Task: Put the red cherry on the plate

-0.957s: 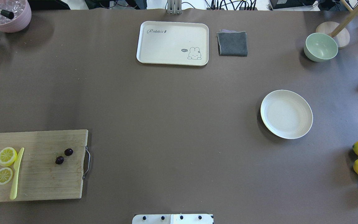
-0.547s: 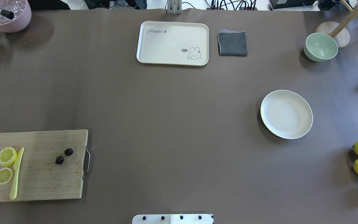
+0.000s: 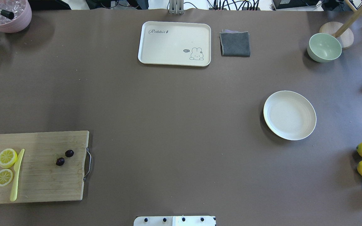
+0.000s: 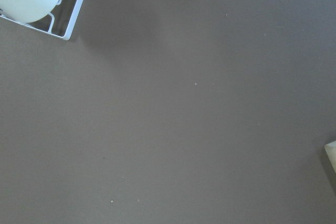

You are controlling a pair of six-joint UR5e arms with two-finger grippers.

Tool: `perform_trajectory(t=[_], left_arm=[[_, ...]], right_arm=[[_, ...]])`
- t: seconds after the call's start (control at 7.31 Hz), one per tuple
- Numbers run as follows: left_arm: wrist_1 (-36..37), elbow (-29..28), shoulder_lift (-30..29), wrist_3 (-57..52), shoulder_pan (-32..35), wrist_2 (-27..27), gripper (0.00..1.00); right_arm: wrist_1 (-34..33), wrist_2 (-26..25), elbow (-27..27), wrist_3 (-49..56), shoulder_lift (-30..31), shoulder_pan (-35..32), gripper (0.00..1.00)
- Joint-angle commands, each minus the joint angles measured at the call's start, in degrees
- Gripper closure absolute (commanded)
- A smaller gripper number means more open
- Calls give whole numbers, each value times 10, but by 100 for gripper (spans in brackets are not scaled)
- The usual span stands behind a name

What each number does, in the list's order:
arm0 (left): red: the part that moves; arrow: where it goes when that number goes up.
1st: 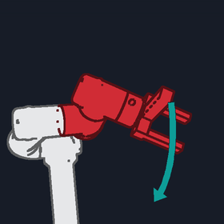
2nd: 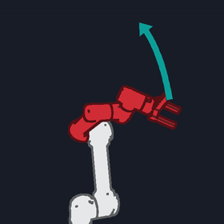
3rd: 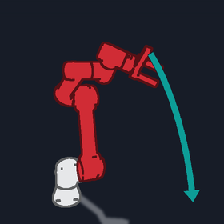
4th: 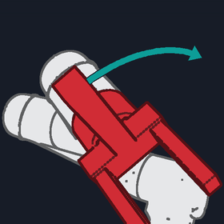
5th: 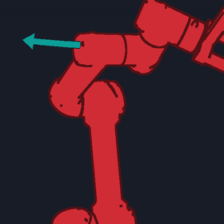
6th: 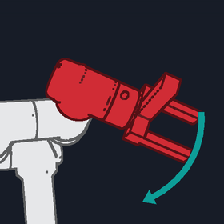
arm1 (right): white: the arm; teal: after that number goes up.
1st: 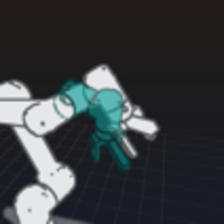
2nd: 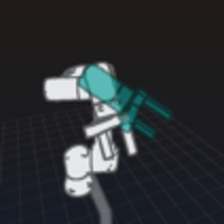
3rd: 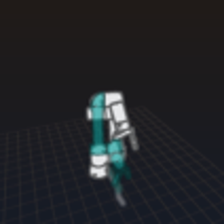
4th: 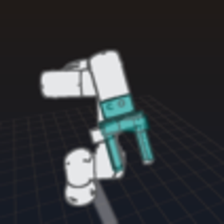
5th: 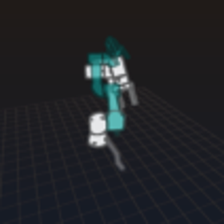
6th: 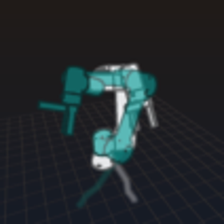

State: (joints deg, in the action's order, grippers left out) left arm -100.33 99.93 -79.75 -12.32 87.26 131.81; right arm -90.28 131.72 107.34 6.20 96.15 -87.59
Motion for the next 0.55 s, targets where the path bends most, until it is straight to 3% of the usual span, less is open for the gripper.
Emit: perform_trajectory(t=[0.0, 0.41], left_arm=[[-18, 0, 1, 3, 2, -1, 2], [-25, -6, -6, 5, 1, -1, 3]], right_arm=[[1, -1, 0, 0, 3, 0, 0], [4, -4, 0, 3, 3, 0, 0]])
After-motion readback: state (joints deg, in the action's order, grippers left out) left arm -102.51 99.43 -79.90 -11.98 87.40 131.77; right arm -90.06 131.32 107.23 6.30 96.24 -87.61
